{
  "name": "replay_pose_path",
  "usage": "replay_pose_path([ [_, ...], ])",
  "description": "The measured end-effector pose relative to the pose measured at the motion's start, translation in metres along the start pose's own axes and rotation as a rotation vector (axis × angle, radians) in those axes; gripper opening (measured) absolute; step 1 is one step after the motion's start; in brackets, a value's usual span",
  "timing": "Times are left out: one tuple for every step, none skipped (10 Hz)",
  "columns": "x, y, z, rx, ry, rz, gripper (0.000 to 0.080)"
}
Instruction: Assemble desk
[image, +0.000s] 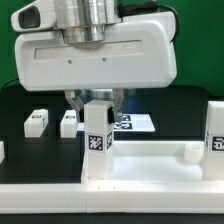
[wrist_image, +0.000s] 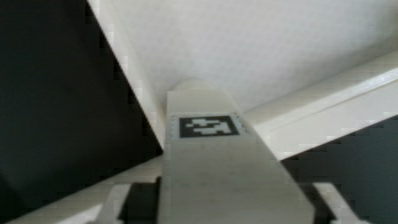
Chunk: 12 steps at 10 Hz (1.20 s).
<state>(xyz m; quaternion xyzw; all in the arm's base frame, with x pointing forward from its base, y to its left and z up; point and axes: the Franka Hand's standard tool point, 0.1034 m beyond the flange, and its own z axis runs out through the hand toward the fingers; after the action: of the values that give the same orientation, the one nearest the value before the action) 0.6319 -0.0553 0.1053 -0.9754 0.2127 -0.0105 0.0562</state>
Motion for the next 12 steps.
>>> replay_pose_path([
  [0.000, 0.000, 0.000, 0.000, 0.000, 0.100, 0.0297],
  [0.000, 0.000, 0.000, 0.001, 0.000, 0.138, 0.0297],
  [0.000, 0.000, 0.000, 0.002, 0.000, 0.242, 0.0297],
  [0.002, 0.002, -0.001, 0.012, 0.000, 0.410, 0.0297],
  [0.001, 0.005, -0.001, 0.024, -0.014, 0.559, 0.0295],
  [0.000, 0.005, -0.002, 0.040, -0.039, 0.730, 0.0295],
  [-0.001, 0.003, -0.003, 0.061, -0.062, 0.889, 0.0295],
  [-0.001, 0.000, -0.003, 0.080, -0.080, 1.030, 0.0295],
  [-0.001, -0.003, -0.003, 0.084, -0.089, 1.161, 0.0294],
  [-0.001, -0.005, -0.002, 0.083, -0.088, 1.254, 0.0294],
  [0.000, -0.006, -0.003, 0.082, -0.084, 1.332, 0.0294],
  [0.001, -0.005, -0.002, 0.081, -0.082, 1.375, 0.0294],
])
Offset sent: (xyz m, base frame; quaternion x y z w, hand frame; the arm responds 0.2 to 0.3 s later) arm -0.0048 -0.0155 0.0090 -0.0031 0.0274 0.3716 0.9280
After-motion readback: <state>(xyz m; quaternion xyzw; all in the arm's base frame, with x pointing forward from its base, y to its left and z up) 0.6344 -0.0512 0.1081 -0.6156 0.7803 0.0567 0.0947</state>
